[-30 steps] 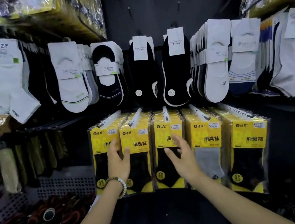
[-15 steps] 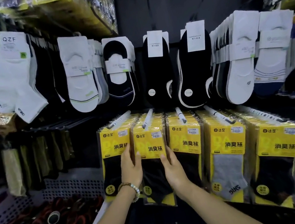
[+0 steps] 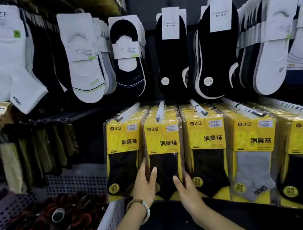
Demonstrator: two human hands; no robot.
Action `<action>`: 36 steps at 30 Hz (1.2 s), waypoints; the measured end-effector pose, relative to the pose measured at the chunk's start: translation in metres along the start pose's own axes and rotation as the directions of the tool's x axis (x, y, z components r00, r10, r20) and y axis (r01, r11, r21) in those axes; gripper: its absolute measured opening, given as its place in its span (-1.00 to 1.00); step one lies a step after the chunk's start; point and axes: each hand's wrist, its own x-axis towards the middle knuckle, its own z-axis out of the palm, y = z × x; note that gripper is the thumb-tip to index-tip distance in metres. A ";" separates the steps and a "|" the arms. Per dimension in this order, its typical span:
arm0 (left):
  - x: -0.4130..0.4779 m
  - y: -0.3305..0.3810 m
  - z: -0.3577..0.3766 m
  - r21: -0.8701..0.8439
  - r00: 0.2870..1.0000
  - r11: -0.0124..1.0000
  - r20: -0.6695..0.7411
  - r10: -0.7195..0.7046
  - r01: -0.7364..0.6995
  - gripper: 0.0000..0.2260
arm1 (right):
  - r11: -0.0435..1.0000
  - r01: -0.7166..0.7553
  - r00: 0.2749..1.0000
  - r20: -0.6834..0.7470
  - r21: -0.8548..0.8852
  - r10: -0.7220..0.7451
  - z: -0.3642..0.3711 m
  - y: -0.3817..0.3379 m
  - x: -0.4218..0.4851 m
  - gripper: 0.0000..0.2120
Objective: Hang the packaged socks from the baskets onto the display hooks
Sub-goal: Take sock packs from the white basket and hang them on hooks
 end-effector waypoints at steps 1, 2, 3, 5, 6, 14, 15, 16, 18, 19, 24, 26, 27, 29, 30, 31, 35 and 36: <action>-0.001 -0.002 0.002 -0.008 1.000 1.000 0.008 -0.023 0.023 -0.52 | 1.000 -0.018 1.000 0.003 -0.002 0.018 0.001 0.001 0.001 -0.44; -0.002 -0.003 0.003 -0.017 0.999 0.999 0.003 -0.037 0.037 -0.52 | 0.999 -0.032 1.000 0.002 -0.006 0.032 0.001 0.000 0.003 -0.44; -0.003 -0.001 0.004 -0.026 0.999 0.999 -0.006 -0.046 0.046 -0.52 | 0.999 -0.036 0.999 -0.001 -0.015 0.036 0.001 -0.002 0.004 -0.45; -0.004 0.004 0.001 -0.026 0.998 0.998 -0.019 -0.053 0.052 -0.53 | 0.999 -0.028 1.000 -0.015 -0.040 0.027 0.000 -0.009 0.003 -0.48; -0.006 0.006 -0.001 -0.023 0.998 0.998 -0.020 -0.058 0.057 -0.53 | 0.998 -0.022 1.000 -0.023 -0.050 0.021 -0.001 -0.012 0.001 -0.49; -0.014 0.039 -0.060 -0.078 0.980 0.996 -0.197 0.024 -0.040 -0.61 | 0.976 0.211 0.977 -0.025 -0.060 -0.213 -0.020 -0.065 -0.025 -0.38; -0.012 0.043 -0.071 -0.094 0.972 0.994 -0.233 0.029 -0.052 -0.61 | 0.961 0.264 0.962 -0.046 -0.085 -0.268 -0.021 -0.073 -0.029 -0.38; -0.010 0.046 -0.082 -0.111 0.964 0.992 -0.264 0.031 -0.062 -0.61 | 0.941 0.318 0.943 -0.064 -0.114 -0.326 -0.020 -0.080 -0.032 -0.38; -0.005 0.049 -0.100 -0.119 0.950 0.990 -0.309 0.036 -0.076 -0.58 | 0.898 0.407 0.905 -0.059 -0.168 -0.422 -0.014 -0.093 -0.037 -0.41; -0.003 0.048 -0.107 -0.104 0.946 0.992 -0.322 0.039 -0.076 -0.56 | 0.879 0.437 0.892 -0.031 -0.191 -0.450 -0.009 -0.097 -0.038 -0.43; 0.008 0.034 -0.120 -0.009 0.971 0.999 -0.238 0.036 -0.040 -0.47 | 0.861 0.475 0.876 0.192 -0.182 -0.442 0.036 -0.109 -0.037 -0.47; 0.014 0.030 -0.116 0.003 0.985 0.998 -0.159 0.066 -0.066 -0.46 | 0.893 0.428 0.886 0.258 -0.135 -0.386 0.055 -0.108 -0.032 -0.43; 0.016 0.029 -0.113 0.002 0.989 0.997 -0.122 0.082 -0.082 -0.46 | 0.921 0.376 0.902 0.268 -0.101 -0.339 0.064 -0.107 -0.028 -0.41; 0.023 0.027 -0.106 -0.013 0.993 0.995 -0.073 0.093 -0.094 -0.45 | 0.971 0.239 0.941 0.250 -0.008 -0.229 0.076 -0.103 -0.018 -0.36; 0.026 0.026 -0.104 -0.024 0.994 0.996 -0.061 0.090 -0.091 -0.45 | 0.983 0.178 0.956 0.233 0.032 -0.181 0.081 -0.101 -0.013 -0.35; 0.030 0.024 -0.101 -0.032 0.995 0.996 -0.055 0.085 -0.087 -0.45 | 0.989 0.134 0.966 0.215 0.059 -0.144 0.083 -0.098 -0.008 -0.34; 0.047 0.013 -0.095 -0.047 0.995 0.996 -0.055 0.077 -0.080 -0.45 | 0.993 0.034 0.986 0.160 0.113 -0.052 0.086 -0.084 0.010 -0.34; 0.051 0.010 -0.093 -0.057 0.996 0.996 -0.054 0.070 -0.074 -0.45 | 0.993 0.030 0.987 0.156 0.118 -0.048 0.086 -0.081 0.013 -0.34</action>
